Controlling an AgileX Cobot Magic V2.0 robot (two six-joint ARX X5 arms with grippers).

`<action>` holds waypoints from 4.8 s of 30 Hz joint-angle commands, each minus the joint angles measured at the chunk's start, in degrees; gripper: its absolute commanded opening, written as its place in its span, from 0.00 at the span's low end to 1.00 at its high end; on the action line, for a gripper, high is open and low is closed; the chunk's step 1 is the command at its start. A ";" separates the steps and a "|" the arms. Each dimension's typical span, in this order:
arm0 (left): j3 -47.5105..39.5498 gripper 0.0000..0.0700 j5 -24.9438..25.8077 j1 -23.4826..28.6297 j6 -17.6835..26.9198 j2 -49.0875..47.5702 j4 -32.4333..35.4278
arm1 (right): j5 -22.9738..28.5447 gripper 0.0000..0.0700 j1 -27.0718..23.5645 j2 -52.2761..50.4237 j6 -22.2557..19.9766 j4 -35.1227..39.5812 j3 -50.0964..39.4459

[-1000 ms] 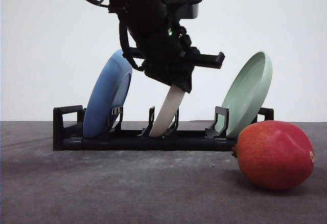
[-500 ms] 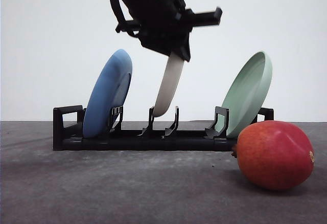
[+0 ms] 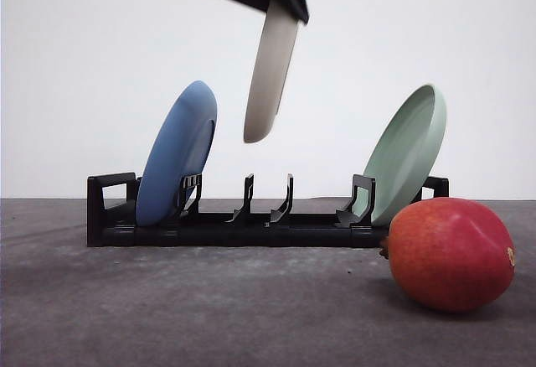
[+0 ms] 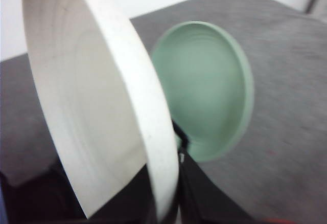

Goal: Place pomegranate in white plate

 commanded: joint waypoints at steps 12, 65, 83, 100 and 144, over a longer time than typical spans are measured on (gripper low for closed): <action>-3.06 0.02 9.46 -4.70 -8.42 -13.76 -12.27 | 0.00 0.50 0.22 0.11 0.63 -0.93 0.94; -19.04 0.03 -15.20 -21.68 37.34 4.62 -17.06 | 1.95 0.50 0.22 0.13 0.57 -1.90 0.94; -15.25 0.41 -10.23 -22.65 34.13 4.60 -20.86 | 1.97 0.50 0.22 0.13 0.58 -1.90 0.94; -8.44 0.62 19.43 -7.09 9.22 -4.01 -32.91 | 1.95 0.50 0.22 0.13 0.59 -1.97 0.94; -29.51 0.62 24.47 40.67 -3.52 -38.79 -15.82 | -1.51 0.56 7.39 22.55 10.02 -11.68 6.44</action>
